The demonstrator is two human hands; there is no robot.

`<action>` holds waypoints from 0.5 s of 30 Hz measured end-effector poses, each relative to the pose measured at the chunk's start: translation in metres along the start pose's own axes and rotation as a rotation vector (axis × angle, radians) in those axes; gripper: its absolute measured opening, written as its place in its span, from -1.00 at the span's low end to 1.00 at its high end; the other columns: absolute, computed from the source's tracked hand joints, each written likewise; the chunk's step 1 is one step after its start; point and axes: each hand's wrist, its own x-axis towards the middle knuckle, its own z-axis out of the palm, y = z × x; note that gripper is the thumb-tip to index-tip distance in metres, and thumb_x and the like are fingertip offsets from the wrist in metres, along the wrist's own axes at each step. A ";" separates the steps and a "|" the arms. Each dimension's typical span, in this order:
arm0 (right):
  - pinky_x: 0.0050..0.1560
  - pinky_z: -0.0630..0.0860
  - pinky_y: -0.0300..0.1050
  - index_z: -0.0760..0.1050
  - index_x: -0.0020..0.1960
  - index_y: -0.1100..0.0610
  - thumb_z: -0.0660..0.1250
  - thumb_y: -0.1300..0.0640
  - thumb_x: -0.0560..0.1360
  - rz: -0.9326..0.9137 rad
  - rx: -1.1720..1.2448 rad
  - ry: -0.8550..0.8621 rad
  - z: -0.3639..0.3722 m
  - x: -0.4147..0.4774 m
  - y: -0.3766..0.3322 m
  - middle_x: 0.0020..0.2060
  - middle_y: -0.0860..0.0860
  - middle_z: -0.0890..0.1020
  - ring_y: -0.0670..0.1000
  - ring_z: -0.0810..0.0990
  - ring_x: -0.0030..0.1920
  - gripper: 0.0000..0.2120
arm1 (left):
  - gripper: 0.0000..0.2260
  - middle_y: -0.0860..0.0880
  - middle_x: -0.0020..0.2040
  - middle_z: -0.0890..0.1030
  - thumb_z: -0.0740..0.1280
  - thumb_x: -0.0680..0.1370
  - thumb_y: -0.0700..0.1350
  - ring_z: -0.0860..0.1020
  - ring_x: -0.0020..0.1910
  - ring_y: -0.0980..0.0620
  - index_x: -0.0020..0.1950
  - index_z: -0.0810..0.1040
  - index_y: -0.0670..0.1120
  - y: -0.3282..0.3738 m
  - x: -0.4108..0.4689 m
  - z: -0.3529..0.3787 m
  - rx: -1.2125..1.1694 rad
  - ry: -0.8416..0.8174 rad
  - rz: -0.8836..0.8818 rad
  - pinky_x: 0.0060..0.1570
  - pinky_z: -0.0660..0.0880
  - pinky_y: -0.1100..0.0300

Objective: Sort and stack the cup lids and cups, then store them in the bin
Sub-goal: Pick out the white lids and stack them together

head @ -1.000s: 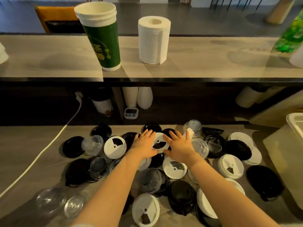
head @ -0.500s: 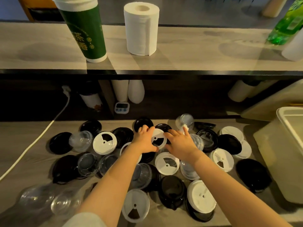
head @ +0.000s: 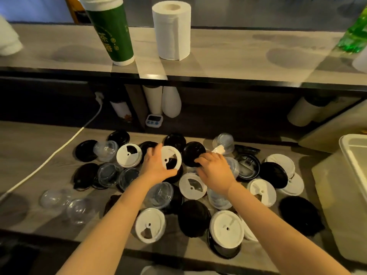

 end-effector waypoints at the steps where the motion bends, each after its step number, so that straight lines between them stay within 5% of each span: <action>1: 0.14 0.38 0.10 0.55 0.19 0.13 0.28 0.10 0.49 -0.019 0.021 0.021 0.001 -0.008 -0.003 0.11 0.09 0.60 0.18 0.52 0.13 -0.71 | -0.13 -0.13 0.42 0.14 0.51 0.34 0.00 0.22 0.40 -0.15 0.49 0.06 -0.05 -0.003 -0.013 0.001 -0.023 0.029 -0.010 0.27 0.30 0.03; 9: 0.12 0.33 0.03 0.41 0.33 0.07 0.24 -0.01 0.53 0.105 -0.023 -0.054 0.010 -0.033 -0.014 0.20 0.06 0.48 0.15 0.41 0.22 -0.60 | -0.27 -0.09 0.29 0.26 0.53 0.33 -0.05 0.32 0.26 -0.03 0.36 0.21 -0.13 -0.029 -0.071 0.018 -0.250 0.130 -0.051 0.12 0.33 0.17; 15: 0.12 0.33 0.01 0.39 0.27 0.10 0.25 -0.04 0.52 0.179 -0.161 -0.070 0.021 -0.036 -0.027 0.18 0.07 0.48 0.15 0.41 0.22 -0.62 | -0.24 -0.09 0.33 0.30 0.52 0.31 0.01 0.33 0.29 -0.06 0.40 0.21 -0.05 -0.048 -0.081 0.015 -0.284 0.112 -0.098 0.17 0.37 0.09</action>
